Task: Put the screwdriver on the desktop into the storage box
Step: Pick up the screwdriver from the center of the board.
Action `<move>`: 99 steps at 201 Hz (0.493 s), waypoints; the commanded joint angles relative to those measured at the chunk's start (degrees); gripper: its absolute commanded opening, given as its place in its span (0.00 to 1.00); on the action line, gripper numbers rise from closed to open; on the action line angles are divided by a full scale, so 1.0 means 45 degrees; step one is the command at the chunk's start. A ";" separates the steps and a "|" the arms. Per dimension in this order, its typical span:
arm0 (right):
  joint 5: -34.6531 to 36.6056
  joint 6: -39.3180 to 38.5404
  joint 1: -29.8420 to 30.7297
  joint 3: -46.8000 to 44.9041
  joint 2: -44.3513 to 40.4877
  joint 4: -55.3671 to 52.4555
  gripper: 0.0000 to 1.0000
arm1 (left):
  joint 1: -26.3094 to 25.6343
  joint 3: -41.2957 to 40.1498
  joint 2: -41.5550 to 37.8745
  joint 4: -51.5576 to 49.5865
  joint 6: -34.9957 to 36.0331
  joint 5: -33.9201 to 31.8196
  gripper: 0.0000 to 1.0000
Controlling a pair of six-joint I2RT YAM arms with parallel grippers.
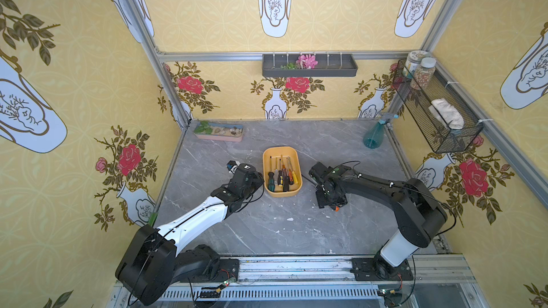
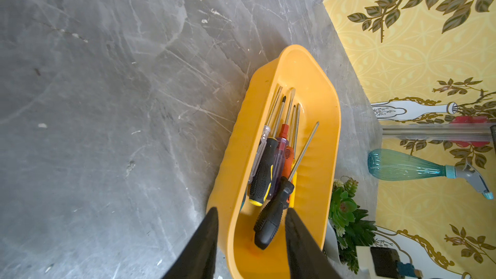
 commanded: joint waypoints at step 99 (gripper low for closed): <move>-0.0789 -0.0090 0.0914 0.0125 0.0593 0.0896 0.45 | 0.0018 -0.0418 -0.0346 0.0413 -0.0260 0.0116 0.43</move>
